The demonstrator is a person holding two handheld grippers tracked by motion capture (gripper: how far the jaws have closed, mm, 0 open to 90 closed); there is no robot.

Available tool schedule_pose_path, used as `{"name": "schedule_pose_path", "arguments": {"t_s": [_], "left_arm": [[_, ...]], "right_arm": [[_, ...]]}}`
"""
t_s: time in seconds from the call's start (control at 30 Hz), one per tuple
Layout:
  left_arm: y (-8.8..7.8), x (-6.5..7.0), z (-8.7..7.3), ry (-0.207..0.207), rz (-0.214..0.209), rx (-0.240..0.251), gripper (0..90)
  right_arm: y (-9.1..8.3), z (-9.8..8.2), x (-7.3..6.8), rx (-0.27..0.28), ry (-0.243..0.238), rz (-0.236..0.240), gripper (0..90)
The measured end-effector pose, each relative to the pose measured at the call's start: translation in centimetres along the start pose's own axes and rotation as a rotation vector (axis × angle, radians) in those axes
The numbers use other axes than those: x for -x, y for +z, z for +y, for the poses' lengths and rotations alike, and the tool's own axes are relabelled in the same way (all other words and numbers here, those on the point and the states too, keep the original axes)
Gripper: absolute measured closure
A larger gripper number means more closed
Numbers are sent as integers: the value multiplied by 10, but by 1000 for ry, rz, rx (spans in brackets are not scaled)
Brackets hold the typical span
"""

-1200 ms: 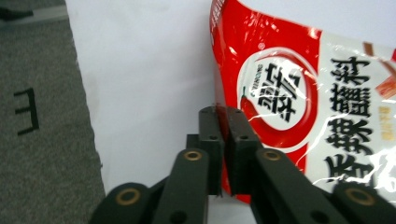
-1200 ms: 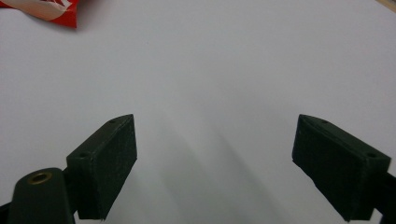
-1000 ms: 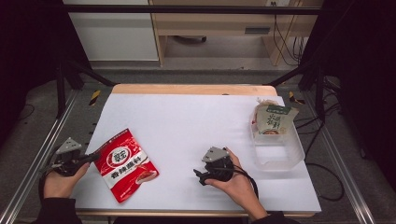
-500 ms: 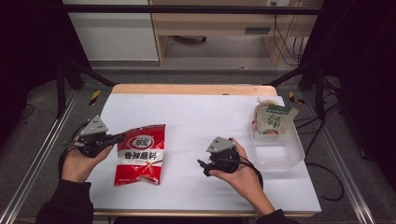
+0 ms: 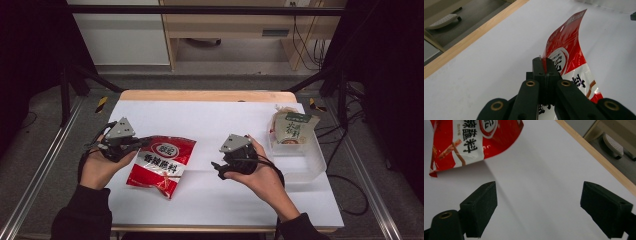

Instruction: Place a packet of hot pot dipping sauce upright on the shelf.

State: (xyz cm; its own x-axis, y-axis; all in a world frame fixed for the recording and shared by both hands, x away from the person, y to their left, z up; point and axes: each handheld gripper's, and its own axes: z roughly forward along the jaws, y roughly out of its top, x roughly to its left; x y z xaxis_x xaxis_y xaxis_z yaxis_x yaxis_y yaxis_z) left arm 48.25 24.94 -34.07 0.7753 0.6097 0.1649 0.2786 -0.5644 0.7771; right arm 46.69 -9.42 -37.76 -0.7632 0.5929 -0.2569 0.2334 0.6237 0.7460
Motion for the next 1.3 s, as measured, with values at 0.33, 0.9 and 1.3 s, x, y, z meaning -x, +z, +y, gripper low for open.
{"name": "schedule_pose_path", "arguments": {"t_s": [0.33,0.9,1.3], "left_arm": [[6,14,4,35,-17,34,900],[2,16,3,26,-24,63,900],[0,16,3,24,-21,71,900]], "right_arm": [[1,30,-1,-12,-47,45,166],[29,56,-2,-81,-60,120,212],[50,69,-15,-90,-72,221,482]]}}
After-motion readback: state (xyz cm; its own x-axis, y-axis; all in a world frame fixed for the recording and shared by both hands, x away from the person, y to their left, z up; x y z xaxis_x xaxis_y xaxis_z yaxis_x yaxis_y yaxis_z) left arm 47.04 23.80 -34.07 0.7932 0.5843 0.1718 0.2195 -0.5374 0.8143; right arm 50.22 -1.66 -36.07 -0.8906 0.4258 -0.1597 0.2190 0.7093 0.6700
